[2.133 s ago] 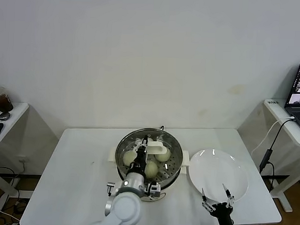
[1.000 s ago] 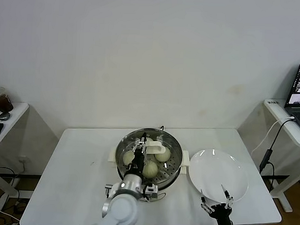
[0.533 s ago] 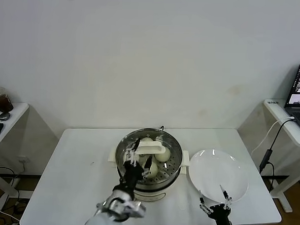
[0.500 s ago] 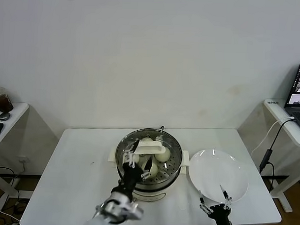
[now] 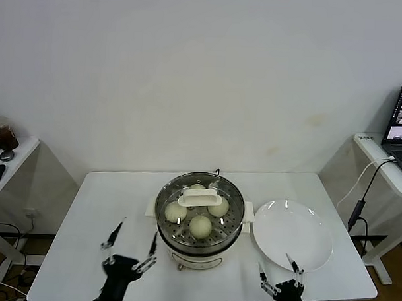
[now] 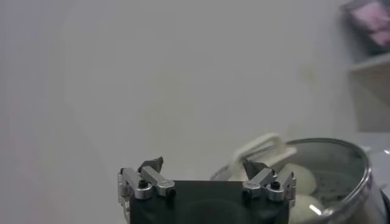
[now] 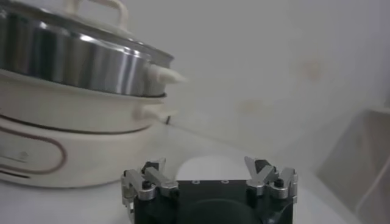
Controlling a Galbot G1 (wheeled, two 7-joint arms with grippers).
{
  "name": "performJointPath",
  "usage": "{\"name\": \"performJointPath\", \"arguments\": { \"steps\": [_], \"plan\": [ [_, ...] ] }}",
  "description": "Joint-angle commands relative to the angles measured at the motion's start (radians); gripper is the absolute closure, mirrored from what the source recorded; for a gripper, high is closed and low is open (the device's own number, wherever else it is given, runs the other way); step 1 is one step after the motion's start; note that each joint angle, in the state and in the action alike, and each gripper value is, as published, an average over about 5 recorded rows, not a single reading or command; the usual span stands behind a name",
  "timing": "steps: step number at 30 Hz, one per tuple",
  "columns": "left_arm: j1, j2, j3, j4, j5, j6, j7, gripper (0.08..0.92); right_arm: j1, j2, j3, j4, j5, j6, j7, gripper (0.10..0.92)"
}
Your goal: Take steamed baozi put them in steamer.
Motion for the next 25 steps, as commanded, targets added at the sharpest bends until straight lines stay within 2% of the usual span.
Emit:
{"name": "performJointPath", "arguments": {
  "steps": [1, 10, 25],
  "plan": [
    [0.210, -0.095, -0.173, 0.188, -0.292, -0.260, -0.011, 0.177, -0.091, -0.064, -0.069, 0.083, 0.115, -0.074, 0.014, 0.203],
    [0.212, -0.100, -0.165, 0.245, -0.298, -0.294, 0.043, 0.177, -0.085, -0.062, -0.084, 0.072, 0.129, -0.084, 0.035, 0.203],
    [0.211, -0.068, -0.162, 0.241, -0.297, -0.229, 0.122, 0.177, -0.100, -0.046, -0.080, 0.100, 0.085, -0.097, 0.030, 0.203]
  ]
}}
